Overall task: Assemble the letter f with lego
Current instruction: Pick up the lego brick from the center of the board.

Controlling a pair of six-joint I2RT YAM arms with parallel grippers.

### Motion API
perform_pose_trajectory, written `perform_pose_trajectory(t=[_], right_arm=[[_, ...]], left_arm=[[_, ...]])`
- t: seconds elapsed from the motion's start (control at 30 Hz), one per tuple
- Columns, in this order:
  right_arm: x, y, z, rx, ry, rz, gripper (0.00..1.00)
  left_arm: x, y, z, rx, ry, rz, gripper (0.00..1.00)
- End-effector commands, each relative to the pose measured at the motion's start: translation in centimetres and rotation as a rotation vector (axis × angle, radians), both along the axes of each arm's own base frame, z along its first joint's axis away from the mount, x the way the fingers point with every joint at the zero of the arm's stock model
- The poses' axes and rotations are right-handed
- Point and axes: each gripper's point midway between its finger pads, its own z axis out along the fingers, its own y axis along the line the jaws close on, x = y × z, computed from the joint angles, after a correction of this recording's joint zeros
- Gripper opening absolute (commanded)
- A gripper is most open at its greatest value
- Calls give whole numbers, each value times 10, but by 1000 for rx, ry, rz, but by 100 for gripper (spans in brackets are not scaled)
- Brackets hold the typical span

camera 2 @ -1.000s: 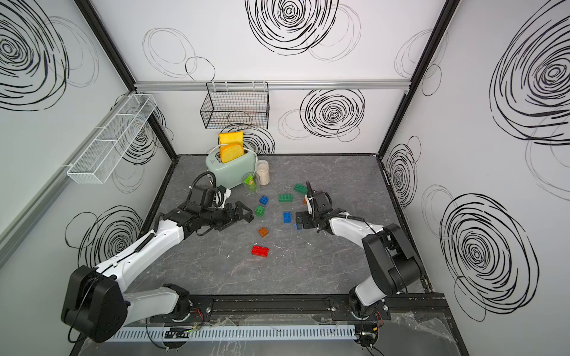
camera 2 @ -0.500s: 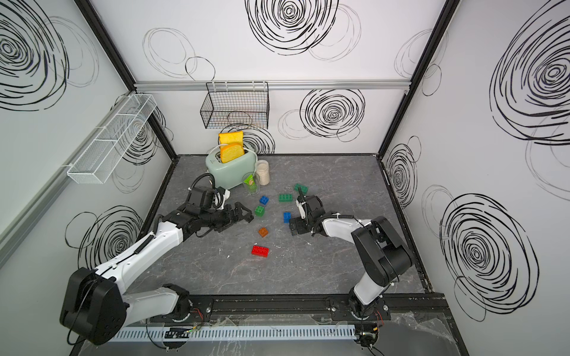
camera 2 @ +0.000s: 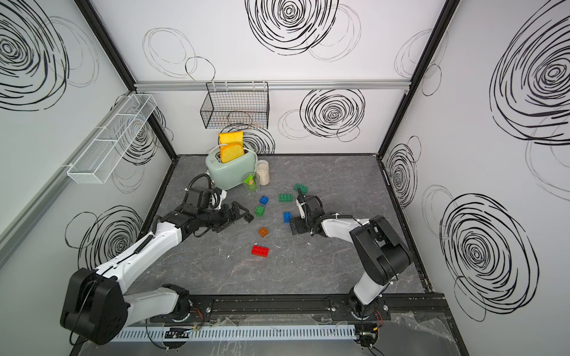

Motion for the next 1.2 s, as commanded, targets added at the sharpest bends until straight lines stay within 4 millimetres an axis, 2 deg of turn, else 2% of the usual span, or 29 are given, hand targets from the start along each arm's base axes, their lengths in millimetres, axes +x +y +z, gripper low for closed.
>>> perform_pose_trajectory(t=[0.0, 0.13, 0.33, 0.43, 0.6, 0.8, 0.97, 1.1, 1.17], right_arm=[[-14, -6, -13, -58, 57, 7, 95], [-19, -3, -14, -62, 68, 18, 91], [-27, -3, -20, -86, 103, 20, 80], [-30, -3, -15, -83, 103, 16, 73], [-32, -3, -4, -69, 121, -10, 67], [-38, -3, 17, -44, 136, -34, 63], [-42, 2, 46, -19, 154, -34, 63], [-31, 15, 77, 11, 128, -49, 63], [-21, 23, 85, 32, 126, -63, 63]], left_arm=[[3, 4, 5, -7, -8, 13, 99], [5, 7, 4, -8, -2, 27, 98], [7, 11, 7, -8, -4, 39, 98], [6, 12, 7, -7, -4, 44, 97], [3, 14, 1, 15, 7, 33, 96], [-6, 20, -11, 75, 30, 3, 96], [-19, 12, -15, 64, 5, -71, 97], [-28, -3, -12, 14, -72, -153, 99], [-30, -6, -12, -4, -114, -164, 100]])
